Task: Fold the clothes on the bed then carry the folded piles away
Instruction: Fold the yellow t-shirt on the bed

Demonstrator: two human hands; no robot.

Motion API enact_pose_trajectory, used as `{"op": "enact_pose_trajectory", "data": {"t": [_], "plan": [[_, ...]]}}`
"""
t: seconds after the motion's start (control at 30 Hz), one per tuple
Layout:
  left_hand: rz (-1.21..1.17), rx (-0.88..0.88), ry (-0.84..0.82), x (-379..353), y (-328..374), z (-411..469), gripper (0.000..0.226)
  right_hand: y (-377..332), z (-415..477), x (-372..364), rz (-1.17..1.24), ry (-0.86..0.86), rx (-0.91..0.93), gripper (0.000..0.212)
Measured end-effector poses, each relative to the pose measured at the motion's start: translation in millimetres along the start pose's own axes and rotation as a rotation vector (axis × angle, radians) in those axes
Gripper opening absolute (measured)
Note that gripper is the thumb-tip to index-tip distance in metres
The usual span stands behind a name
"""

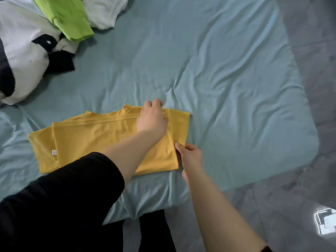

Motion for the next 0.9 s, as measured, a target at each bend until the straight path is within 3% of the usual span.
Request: {"op": "enact_pose_trajectory", "data": {"t": [0.13, 0.33, 0.5, 0.6, 0.7, 0.77, 0.83, 0.9], "plan": [[0.135, 0.001, -0.012, 12, -24, 1, 0.029, 0, 6, 5, -0.08, 0.0, -0.004, 0.013], [0.085, 0.03, -0.01, 26, -39, 11, 0.016, -3, 4, 8, -0.102, -0.013, -0.01, 0.012], [-0.002, -0.049, 0.025, 18, -15, 11, 0.025, -4, -1, 4, 0.0, -0.028, -0.053, 0.019], [-0.113, -0.022, -0.095, -6, 11, 5, 0.042, -3, -9, -4, 0.008, 0.008, 0.027, 0.025], [-0.016, 0.113, -0.196, -30, 31, -2, 0.08, 0, -14, -11, -0.263, 0.152, 0.203, 0.025], [0.12, 0.173, -0.189, -39, 40, -4, 0.092, 0, -18, -15, -0.486, 0.233, 0.317, 0.019], [0.179, 0.186, -0.173, -42, 44, -2, 0.083, 0, -20, -17, -0.65, 0.27, 0.405, 0.013], [0.098, 0.169, -0.171, -37, 41, 2, 0.06, -1, -21, -18, -0.753, 0.284, 0.477, 0.012]]}}
Point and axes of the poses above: each hand's wrist, its own z-axis towards the middle knuckle, its own x-axis out of the back of the hand, y = z × x, the point moved 3 cm from there along z, towards the middle knuckle, and after that the axes turned 2 degrees about -x, right-handed, at the moved point
